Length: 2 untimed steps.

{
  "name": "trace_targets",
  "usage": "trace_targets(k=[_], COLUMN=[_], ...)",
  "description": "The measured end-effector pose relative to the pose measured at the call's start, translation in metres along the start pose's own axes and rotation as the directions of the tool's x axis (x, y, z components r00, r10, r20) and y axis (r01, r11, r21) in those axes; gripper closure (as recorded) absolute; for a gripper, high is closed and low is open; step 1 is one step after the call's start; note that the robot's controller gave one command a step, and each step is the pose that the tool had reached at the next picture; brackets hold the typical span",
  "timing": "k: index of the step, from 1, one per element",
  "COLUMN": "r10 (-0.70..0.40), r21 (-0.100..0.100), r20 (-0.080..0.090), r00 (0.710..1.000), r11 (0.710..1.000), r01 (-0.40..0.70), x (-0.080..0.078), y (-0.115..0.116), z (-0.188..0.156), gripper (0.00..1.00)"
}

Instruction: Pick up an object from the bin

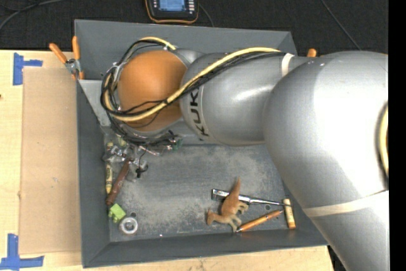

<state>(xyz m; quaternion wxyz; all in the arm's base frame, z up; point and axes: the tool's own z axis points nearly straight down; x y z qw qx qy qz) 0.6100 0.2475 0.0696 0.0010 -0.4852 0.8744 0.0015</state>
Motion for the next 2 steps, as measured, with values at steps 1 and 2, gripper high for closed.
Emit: trace_targets(k=[1, 2], r10=[-0.025, -0.027], r21=[-0.001, -0.006], r20=[-0.001, -0.006], r00=[1.000, 1.000], r11=[1.000, 1.000], r01=[0.025, 0.027], x=[0.001, 0.002], y=[0.001, 0.003], z=[0.000, -0.029], gripper=[1.00, 1.00])
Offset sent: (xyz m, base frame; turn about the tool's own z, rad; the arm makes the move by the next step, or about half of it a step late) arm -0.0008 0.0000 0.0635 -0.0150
